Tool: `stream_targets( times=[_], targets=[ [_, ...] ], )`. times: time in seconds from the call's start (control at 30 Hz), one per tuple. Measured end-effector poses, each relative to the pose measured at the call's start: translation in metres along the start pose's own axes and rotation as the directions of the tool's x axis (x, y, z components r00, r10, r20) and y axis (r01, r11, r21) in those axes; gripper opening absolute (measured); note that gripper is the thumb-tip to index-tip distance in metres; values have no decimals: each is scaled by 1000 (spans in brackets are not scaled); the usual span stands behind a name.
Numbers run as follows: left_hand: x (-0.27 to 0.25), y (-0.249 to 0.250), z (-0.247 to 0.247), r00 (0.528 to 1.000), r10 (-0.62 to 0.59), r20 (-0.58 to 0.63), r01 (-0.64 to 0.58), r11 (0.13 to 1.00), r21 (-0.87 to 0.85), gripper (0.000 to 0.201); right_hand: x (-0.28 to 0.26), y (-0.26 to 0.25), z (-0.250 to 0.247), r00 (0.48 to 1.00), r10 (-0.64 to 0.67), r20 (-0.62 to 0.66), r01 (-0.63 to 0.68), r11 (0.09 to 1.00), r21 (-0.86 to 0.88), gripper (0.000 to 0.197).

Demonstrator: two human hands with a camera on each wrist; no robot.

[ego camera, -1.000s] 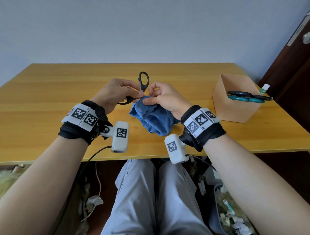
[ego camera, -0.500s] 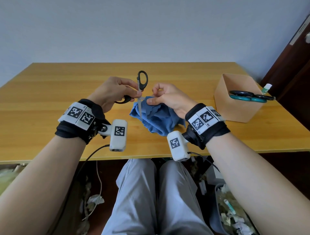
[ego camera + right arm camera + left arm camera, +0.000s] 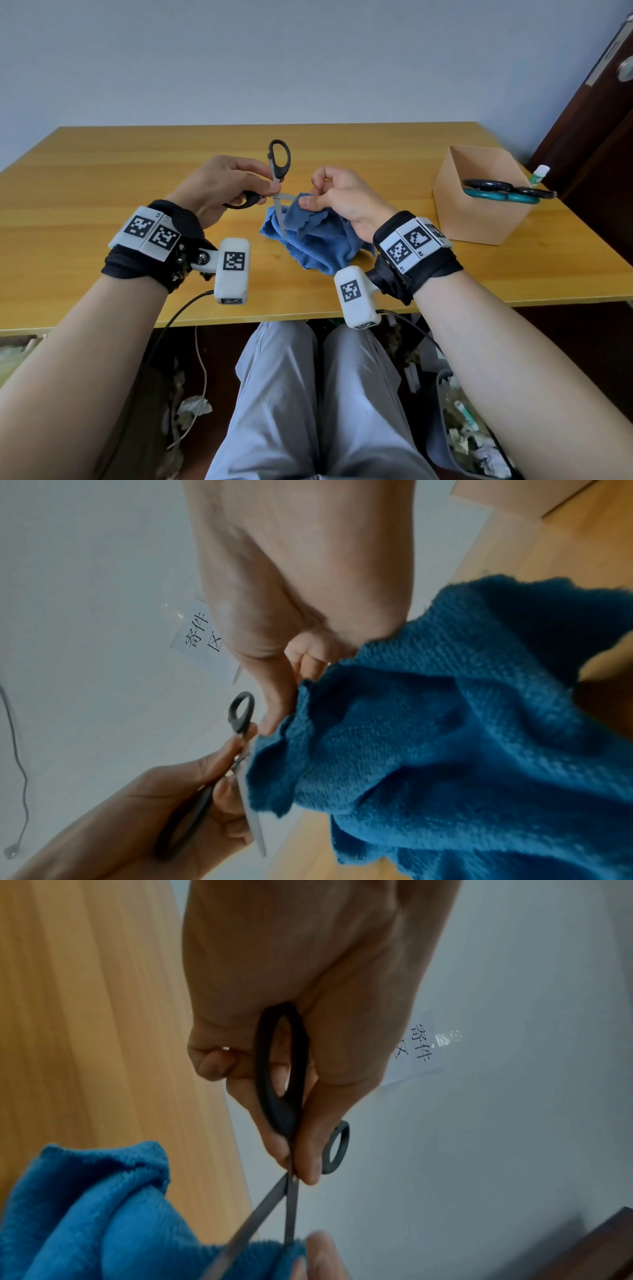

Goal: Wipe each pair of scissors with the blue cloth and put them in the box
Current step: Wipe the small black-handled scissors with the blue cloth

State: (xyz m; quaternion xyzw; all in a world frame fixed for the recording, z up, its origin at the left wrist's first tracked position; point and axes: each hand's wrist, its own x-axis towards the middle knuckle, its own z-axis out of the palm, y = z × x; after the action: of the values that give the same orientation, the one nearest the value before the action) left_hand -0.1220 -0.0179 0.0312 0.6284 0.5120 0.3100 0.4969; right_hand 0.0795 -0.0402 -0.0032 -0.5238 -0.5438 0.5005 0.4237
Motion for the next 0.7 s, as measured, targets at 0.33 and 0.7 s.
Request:
stream_targets(
  times=[0.33,0.7],
  targets=[
    [-2,-21,-25,980,-45,-192,-15,954,-300,25,7,21,-16,926,116,-361,-52,982,183,17],
    [6,-19,24,987,-51,-149,-20,898,-439,26,3,1,8,990,121,71,-139,784,605,9]
  ],
)
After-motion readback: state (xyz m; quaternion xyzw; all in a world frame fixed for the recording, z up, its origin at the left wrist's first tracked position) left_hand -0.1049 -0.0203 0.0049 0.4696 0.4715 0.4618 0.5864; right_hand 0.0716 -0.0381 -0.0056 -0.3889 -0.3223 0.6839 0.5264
